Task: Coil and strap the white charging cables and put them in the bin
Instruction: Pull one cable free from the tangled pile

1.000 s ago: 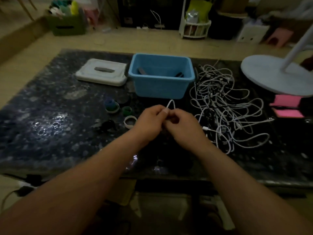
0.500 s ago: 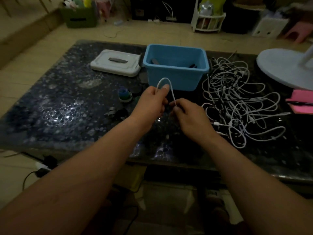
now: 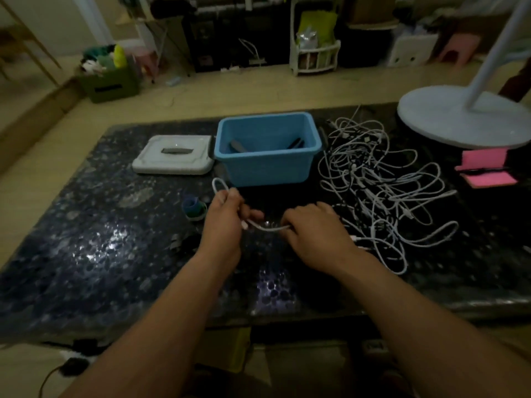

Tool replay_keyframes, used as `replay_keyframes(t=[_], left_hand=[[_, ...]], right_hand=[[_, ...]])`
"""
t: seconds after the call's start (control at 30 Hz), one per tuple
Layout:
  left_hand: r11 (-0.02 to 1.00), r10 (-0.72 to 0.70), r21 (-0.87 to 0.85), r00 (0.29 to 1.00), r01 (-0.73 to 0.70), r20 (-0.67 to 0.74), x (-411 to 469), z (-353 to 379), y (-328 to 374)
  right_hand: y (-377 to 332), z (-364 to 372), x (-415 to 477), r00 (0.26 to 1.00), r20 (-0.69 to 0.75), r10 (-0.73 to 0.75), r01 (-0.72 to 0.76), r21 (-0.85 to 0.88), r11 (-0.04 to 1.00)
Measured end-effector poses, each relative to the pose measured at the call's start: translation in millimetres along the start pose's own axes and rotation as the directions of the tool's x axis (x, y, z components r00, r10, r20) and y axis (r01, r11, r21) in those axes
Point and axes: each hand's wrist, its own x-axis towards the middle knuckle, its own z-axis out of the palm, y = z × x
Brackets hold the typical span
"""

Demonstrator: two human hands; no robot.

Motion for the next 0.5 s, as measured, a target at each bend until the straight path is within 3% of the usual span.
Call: replay_keyframes(t=[0.07,0.17,0.3,0.5], left_hand=[[0.998,-0.029,-0.061,0.999,0.030,0.023,0.3,2.7,1.1],[0.989,0.001,0.150,1.000,-0.004,0.022,1.4,0.4,6.9],[0.827,0.012,0.547,0.977,-0.129,0.211,5.0,-4.1,-3.9],[0.666,-0.101,0.690,0.883,-0.283,0.459,-7.1,9.5,-7.7]], right_hand=[[16.2,1.7,-4.0,0.999,0.035,0.009,-0.007,-0.041,0.999],[26.0,-1.6,-0.8,0.998,-0.032,0.059,-0.062,-0.069,0.996],[26.2,-8.6,6.8,0.990,-0.092,0.102,-0.103,0.002,0.995],[19.6,-23.0,15.1,0.983,-0.091,0.160,-0.147,0.133,0.980]])
